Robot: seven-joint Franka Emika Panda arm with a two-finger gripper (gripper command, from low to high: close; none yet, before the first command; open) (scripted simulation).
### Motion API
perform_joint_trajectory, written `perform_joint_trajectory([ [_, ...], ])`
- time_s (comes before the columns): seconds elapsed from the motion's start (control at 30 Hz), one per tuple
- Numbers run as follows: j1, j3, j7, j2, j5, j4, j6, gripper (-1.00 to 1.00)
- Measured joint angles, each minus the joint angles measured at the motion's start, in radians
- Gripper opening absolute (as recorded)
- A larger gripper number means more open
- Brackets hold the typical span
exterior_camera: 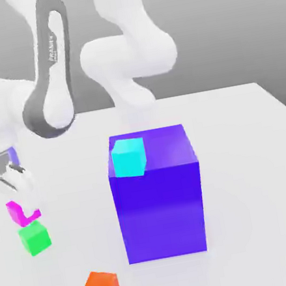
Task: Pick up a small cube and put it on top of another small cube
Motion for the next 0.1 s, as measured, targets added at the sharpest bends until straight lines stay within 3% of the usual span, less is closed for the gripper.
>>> perform_joint_trajectory([
  [0.03, -0.011, 0.016, -0.020, 0.019, 0.027, 0.001, 0.015, 1.00],
  [0.1, -0.011, 0.016, -0.020, 0.019, 0.027, 0.001, 0.015, 1.00],
])
